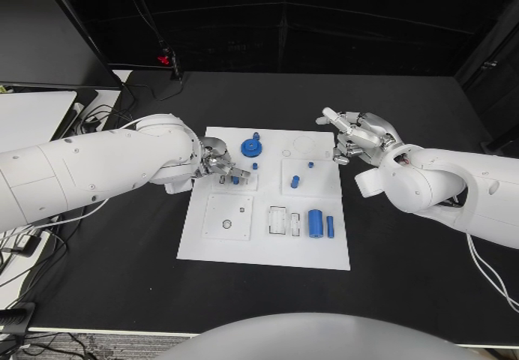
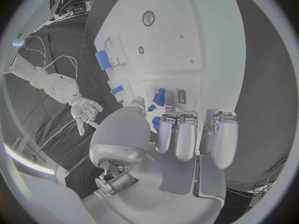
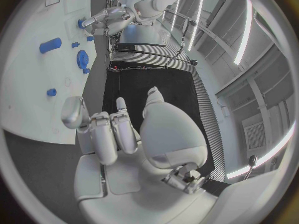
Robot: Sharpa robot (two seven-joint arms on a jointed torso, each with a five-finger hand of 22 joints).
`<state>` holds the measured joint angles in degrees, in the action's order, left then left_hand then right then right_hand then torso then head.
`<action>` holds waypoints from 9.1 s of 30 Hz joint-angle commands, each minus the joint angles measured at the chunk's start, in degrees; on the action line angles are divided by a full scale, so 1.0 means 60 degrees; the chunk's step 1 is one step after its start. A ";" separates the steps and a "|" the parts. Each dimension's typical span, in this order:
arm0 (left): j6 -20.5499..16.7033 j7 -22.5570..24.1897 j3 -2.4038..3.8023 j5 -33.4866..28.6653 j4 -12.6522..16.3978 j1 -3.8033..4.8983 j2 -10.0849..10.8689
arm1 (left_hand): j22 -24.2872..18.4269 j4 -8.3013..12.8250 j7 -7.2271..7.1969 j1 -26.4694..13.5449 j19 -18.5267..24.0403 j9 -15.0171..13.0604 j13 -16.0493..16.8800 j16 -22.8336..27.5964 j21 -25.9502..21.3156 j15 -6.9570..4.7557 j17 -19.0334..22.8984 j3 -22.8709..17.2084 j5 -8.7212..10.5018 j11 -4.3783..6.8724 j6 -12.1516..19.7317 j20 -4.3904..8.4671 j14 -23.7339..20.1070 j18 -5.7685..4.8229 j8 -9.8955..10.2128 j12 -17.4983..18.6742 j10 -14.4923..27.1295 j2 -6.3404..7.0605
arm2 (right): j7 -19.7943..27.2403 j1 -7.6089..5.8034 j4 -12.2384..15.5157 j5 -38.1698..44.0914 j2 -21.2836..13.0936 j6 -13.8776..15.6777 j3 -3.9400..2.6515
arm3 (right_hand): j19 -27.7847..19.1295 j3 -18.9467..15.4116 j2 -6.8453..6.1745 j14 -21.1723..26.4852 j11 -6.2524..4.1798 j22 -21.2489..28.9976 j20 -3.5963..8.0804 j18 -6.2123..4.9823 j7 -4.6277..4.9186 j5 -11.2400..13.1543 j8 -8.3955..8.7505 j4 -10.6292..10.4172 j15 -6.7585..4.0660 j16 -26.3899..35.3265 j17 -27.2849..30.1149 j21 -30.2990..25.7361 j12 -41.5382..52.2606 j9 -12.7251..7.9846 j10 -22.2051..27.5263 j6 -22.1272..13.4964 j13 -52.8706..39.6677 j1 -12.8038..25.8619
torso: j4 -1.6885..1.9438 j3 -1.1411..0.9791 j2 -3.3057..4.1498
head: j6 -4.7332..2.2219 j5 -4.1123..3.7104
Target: Assemble the parts on the task board
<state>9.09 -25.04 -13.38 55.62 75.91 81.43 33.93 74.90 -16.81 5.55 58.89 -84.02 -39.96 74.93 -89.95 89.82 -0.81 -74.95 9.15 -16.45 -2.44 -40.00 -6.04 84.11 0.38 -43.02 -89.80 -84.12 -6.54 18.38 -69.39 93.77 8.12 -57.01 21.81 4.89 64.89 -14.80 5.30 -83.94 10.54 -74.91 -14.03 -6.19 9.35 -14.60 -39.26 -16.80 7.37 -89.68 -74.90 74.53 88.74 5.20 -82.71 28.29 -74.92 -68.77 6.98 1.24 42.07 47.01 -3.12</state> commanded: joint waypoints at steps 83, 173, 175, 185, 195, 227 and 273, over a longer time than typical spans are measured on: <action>0.2061 -0.0308 -0.0011 0.0028 -0.1394 0.0394 -0.1106 | 0.2516 0.0029 -0.0342 0.1947 -0.0996 -0.0712 0.2512 -0.0008 0.0030 -0.0273 -0.2509 -0.0116 -0.1358 0.0369 -0.0303 0.0243 0.0981 -0.0063 0.0152 -0.0033 -0.0980 -0.0516 | -0.0086 0.0062 -0.0085 -0.0027 0.0153 -0.0043 0.0003 | -0.0107 -0.0068 0.0085 -0.0439 0.0008 -0.1167 0.0003 0.0018 0.0842 -0.0014 -0.0066 0.0010 0.0049 -0.0050 -0.1904 0.0012 -0.0055 -0.0024 0.0080 -0.0064 -0.1462 0.0053 | -0.0006 -0.0005 0.0004 | -0.0016 -0.0104; -0.1830 -0.0743 -0.0016 -0.1459 0.0528 0.0326 0.0379 | 0.2516 0.0026 -0.0261 0.4637 -0.0996 -0.0393 0.2512 -0.0008 0.0030 -0.0245 -0.2509 -0.2054 -0.2726 0.0296 -0.0730 0.0242 0.0981 -0.0063 0.0938 -0.0033 -0.0980 0.0364 | -0.0104 0.0104 -0.0174 -0.0027 0.0121 -0.0025 0.0006 | -0.0188 -0.0091 0.0138 -0.0424 0.0014 -0.1143 -0.0006 0.0003 0.0847 -0.0030 -0.0100 0.0007 0.0055 -0.0051 -0.1888 0.0000 -0.0059 -0.0053 0.0108 -0.0087 -0.1434 0.0112 | -0.0003 -0.0002 0.0006 | 0.0089 -0.0053; -0.1885 -0.0762 -0.0017 -0.1460 0.0547 0.0306 0.0394 | 0.2516 0.0026 -0.0261 0.4637 -0.0996 -0.0393 0.2512 -0.0008 0.0030 -0.0245 -0.2509 -0.2054 -0.2726 0.0296 -0.0730 0.0242 0.0981 -0.0063 0.0938 -0.0033 -0.0980 0.0364 | -0.0100 0.0105 -0.0169 -0.0027 0.0108 -0.0021 0.0006 | -0.0188 -0.0091 0.0138 -0.0424 0.0014 -0.1143 -0.0006 0.0003 0.0847 -0.0030 -0.0100 0.0007 0.0055 -0.0051 -0.1888 0.0000 -0.0059 -0.0053 0.0108 -0.0087 -0.1434 0.0112 | -0.0008 -0.0004 0.0002 | 0.0091 -0.0049; -0.1776 -0.0908 -0.0018 -0.1460 0.0511 0.0191 0.0407 | 0.2516 0.0010 -0.0256 0.4598 -0.0996 -0.0390 0.2512 -0.0008 0.0030 -0.0242 -0.2509 -0.2104 -0.2723 0.0292 -0.0739 0.0241 0.0981 -0.0063 0.0953 -0.0033 -0.0980 0.0299 | -0.0073 0.0108 -0.0113 -0.0027 0.0086 -0.0021 0.0006 | -0.0197 -0.0094 0.0142 -0.0424 0.0014 -0.1140 -0.0006 0.0001 0.0847 -0.0030 -0.0103 0.0007 0.0056 -0.0051 -0.1889 -0.0002 -0.0060 -0.0056 0.0112 -0.0089 -0.1431 0.0117 | 0.0006 -0.0014 0.0005 | 0.0121 -0.0042; -0.1806 -0.0913 -0.0018 -0.1459 0.0582 0.0071 0.0432 | 0.2516 0.0009 -0.0253 0.4586 -0.0996 -0.0387 0.2512 -0.0008 0.0030 -0.0241 -0.2509 -0.2122 -0.2724 0.0290 -0.0737 0.0241 0.0981 -0.0063 0.0961 -0.0033 -0.0980 0.0277 | -0.0067 0.0108 -0.0094 -0.0027 0.0059 -0.0021 0.0006 | -0.0197 -0.0094 0.0142 -0.0424 0.0014 -0.1140 -0.0006 0.0001 0.0847 -0.0030 -0.0103 0.0007 0.0056 -0.0051 -0.1889 -0.0002 -0.0060 -0.0056 0.0112 -0.0089 -0.1431 0.0117 | -0.0011 0.0000 0.0003 | 0.0145 -0.0038; -0.1591 -0.1078 -0.0018 -0.1446 0.0478 0.0002 0.0299 | 0.2516 0.0001 -0.0230 0.4472 -0.0996 -0.0370 0.2512 -0.0008 0.0030 -0.0226 -0.2509 -0.2175 -0.2698 0.0270 -0.0696 0.0236 0.0981 -0.0063 0.1018 -0.0033 -0.0980 0.0211 | -0.0048 0.0110 -0.0106 -0.0112 0.0098 -0.0069 0.0006 | -0.0244 -0.0172 0.0276 -0.0421 0.0027 -0.1128 -0.0022 -0.0002 0.0857 -0.0055 -0.0163 -0.0003 0.0068 -0.0054 -0.1885 0.0034 -0.0057 -0.0106 0.0123 -0.0128 -0.1416 0.0364 | -0.0004 -0.0004 0.0003 | 0.0189 -0.0025; -0.1105 -0.1073 -0.0018 -0.1109 0.0396 -0.0054 0.0177 | 0.2516 -0.0001 -0.0194 0.3467 -0.0996 -0.0328 0.2512 -0.0008 0.0030 -0.0145 -0.2509 -0.2010 -0.2412 0.0220 -0.0596 0.0162 0.0981 -0.0063 0.1175 -0.0033 -0.0980 0.0305 | -0.0046 0.0111 -0.0109 -0.0115 0.0103 -0.0095 0.0006 | -0.0231 -0.0196 0.0296 -0.0434 0.0029 -0.1132 -0.0025 0.0002 0.0861 -0.0056 -0.0177 -0.0001 0.0071 -0.0055 -0.1899 0.0056 -0.0052 -0.0117 0.0106 -0.0138 -0.1428 0.0425 | -0.0003 -0.0009 0.0001 | 0.0219 -0.0039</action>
<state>1.27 -30.36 -13.38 47.52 78.23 81.23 34.99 74.91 -16.83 4.67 80.75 -84.02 -41.99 75.14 -89.95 89.82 -2.02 -74.90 -3.07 -31.19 -1.13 -43.51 -4.80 83.89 0.38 -36.27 -90.39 -83.80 -5.02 17.52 -68.66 92.98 7.57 -56.40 21.71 4.96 63.87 -15.63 7.27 -83.94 10.54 -74.90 -14.25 -6.20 9.19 -14.59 -40.09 -16.66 7.37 -89.68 -74.90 74.53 88.74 4.55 -82.29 27.74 -74.92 -66.80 6.92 1.20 42.10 48.33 -3.35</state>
